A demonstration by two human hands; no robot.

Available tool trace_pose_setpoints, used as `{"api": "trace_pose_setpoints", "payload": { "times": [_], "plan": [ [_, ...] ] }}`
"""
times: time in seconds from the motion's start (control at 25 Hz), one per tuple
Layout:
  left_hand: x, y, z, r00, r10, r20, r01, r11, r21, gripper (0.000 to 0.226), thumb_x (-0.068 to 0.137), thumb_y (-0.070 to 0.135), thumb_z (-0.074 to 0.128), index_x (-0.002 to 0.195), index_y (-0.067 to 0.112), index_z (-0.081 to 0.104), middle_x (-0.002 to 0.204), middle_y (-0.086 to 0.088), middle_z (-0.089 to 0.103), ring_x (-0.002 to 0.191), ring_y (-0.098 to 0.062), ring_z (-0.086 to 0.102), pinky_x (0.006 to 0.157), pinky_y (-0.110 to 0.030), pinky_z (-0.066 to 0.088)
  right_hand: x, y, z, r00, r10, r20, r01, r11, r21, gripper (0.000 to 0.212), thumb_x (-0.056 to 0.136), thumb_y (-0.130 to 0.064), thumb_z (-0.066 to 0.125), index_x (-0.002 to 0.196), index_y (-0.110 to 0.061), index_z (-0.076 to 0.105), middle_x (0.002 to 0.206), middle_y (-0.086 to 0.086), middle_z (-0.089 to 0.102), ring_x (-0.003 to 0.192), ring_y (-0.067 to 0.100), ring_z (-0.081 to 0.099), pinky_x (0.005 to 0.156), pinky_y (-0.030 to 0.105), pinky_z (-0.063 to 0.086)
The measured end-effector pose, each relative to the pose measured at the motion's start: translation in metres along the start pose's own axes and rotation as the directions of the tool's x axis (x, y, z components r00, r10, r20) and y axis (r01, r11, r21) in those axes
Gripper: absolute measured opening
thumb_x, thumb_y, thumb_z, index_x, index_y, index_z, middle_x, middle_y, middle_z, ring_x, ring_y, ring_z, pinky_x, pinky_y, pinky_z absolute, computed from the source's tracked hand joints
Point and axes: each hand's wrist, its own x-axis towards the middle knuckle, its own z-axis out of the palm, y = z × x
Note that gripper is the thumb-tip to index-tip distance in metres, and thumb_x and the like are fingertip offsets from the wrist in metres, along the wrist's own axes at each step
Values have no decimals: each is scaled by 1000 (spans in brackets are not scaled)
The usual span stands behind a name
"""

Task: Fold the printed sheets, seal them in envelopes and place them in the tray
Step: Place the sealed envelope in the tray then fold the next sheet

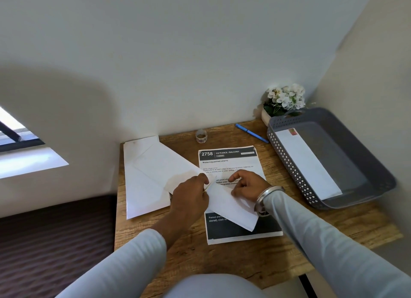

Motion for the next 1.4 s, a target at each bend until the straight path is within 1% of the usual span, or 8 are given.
{"api": "trace_pose_setpoints", "payload": {
  "times": [0.2, 0.44, 0.52, 0.6, 0.68, 0.88, 1.2, 1.4],
  "plan": [
    [-2, 7, 0, 1000, 19, -10, -19, 1000, 5, 30, 92, 30, 63, 121, 30, 54, 118, 5, 69, 95, -17, 66, 81, -30, 55, -8, 0, -1, 999, 25, -48, -24, 999, 29, 28, 74, -4, 72, 91, -24, 63, 75, 3, 69, 68, 18, 62, 70, 30, 51],
    [-3, 19, -3, 995, 97, -30, -97, 995, 3, 26, 92, 30, 61, 116, 30, 54, 108, 5, 70, 89, -15, 64, 74, -29, 53, 2, -17, 19, 982, 83, -168, -50, 979, 195, 28, 73, -11, 79, 91, -21, 60, 84, 5, 71, 83, 25, 68, 76, 37, 55],
    [-3, 15, -4, 998, 49, -41, -49, 999, -8, 27, 91, 33, 65, 115, 32, 53, 115, 7, 69, 89, -15, 65, 77, -25, 53, -1, -17, 15, 988, 108, -114, -76, 965, 251, 29, 75, -7, 79, 95, -16, 60, 84, 6, 69, 77, 26, 67, 64, 35, 55],
    [-2, 8, -5, 999, 9, -49, -9, 1000, -14, 28, 90, 35, 67, 114, 33, 52, 118, 7, 69, 88, -16, 66, 80, -25, 56, -7, -15, 9, 991, 134, -22, -119, 933, 340, 29, 77, 1, 76, 97, -10, 58, 78, 11, 65, 58, 24, 63, 47, 31, 50],
    [-2, 4, -5, 999, -5, -48, 4, 1000, -13, 28, 91, 34, 67, 113, 33, 51, 118, 6, 69, 87, -16, 66, 79, -27, 58, -11, -12, 5, 988, 148, 52, -156, 895, 419, 31, 78, 10, 72, 99, -4, 55, 72, 15, 61, 44, 23, 57, 41, 30, 49],
    [-1, 17, -4, 996, 35, -80, -37, 999, -19, 29, 91, 33, 66, 116, 32, 52, 115, 8, 69, 90, -15, 66, 77, -22, 52, -4, -19, 13, 985, 169, 21, -155, 838, 523, 34, 75, 16, 72, 97, -2, 52, 75, 20, 60, 44, 28, 59, 52, 46, 57],
    [1, 17, -9, 997, 16, -76, -21, 998, -63, 34, 88, 38, 72, 115, 32, 52, 115, 7, 71, 84, -15, 67, 66, -18, 52, -3, -23, 19, 983, 177, 45, -158, 703, 693, 41, 73, 21, 70, 99, -3, 50, 85, 26, 69, 72, 42, 71, 69, 52, 61],
    [2, 17, -9, 996, 26, -84, -34, 995, -92, 33, 88, 38, 71, 114, 34, 52, 119, 7, 71, 86, -15, 69, 65, -17, 50, -7, -28, 28, 981, 180, 70, -176, 683, 709, 41, 74, 13, 75, 101, -5, 51, 76, 24, 69, 65, 36, 70, 67, 51, 61]
  ]
}}
